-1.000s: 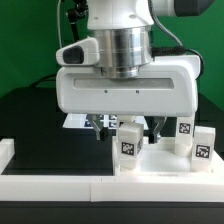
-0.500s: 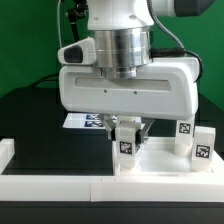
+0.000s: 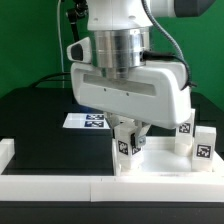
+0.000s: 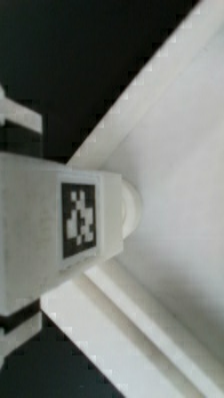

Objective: Assemble square table

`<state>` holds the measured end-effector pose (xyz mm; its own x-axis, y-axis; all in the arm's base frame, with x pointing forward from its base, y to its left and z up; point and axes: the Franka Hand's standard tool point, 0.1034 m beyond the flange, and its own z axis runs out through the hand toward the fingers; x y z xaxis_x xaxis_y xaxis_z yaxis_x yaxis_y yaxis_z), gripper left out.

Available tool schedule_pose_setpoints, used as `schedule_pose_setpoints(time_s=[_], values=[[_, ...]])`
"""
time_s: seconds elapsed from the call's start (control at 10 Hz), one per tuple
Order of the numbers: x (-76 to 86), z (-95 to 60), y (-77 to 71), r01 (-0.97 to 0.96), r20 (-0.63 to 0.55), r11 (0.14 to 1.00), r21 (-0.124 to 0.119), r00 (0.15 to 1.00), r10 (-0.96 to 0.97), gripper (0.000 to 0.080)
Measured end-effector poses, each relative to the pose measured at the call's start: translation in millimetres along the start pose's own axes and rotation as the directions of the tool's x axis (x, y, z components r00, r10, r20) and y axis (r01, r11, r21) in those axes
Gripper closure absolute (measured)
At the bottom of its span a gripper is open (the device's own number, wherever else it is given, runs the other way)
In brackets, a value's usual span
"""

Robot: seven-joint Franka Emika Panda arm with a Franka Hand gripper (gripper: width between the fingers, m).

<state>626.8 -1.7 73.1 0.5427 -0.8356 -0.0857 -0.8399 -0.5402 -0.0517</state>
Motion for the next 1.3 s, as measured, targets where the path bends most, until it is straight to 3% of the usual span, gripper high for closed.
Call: schedule_pose_setpoints(time_s=[0.1, 0.2, 0.3, 0.4, 0.5, 0.7, 0.8, 0.9, 1.0, 1.3], values=[[0.3, 0.0, 0.9, -0.165, -0.009, 0.986, 0.025, 0.986, 0.165, 0.0512], [0.3, 0.3, 1.8, -0.307, 0.006, 0.949, 0.071, 0.952, 0.307, 0.0512], [-4.5, 0.6, 2.1, -0.524, 0.061, 0.843, 0.120, 0.852, 0.521, 0.0511], [-6.0, 1.2, 1.9, -0.606, 0.087, 0.785, 0.127, 0.795, 0.600, 0.0511], [-5.8, 1.5, 2.0, -0.596, 0.084, 0.793, 0.127, 0.803, 0.590, 0.0511], [-5.7, 2.2, 2.4, -0.572, 0.079, 0.810, 0.128, 0.820, 0.567, 0.0257], [-4.5, 1.2, 2.2, -0.385, 0.030, 0.914, 0.128, 0.922, 0.385, 0.0183], [-4.5, -0.4, 0.2, -0.165, -0.029, 0.981, 0.105, 0.985, 0.168, 0.0183], [-5.6, -0.2, -0.6, -0.026, -0.047, 0.995, 0.093, 0.998, 0.030, 0.0156], [-3.1, 0.3, 1.3, 0.180, -0.067, 0.980, 0.080, 0.982, -0.175, 0.0150]])
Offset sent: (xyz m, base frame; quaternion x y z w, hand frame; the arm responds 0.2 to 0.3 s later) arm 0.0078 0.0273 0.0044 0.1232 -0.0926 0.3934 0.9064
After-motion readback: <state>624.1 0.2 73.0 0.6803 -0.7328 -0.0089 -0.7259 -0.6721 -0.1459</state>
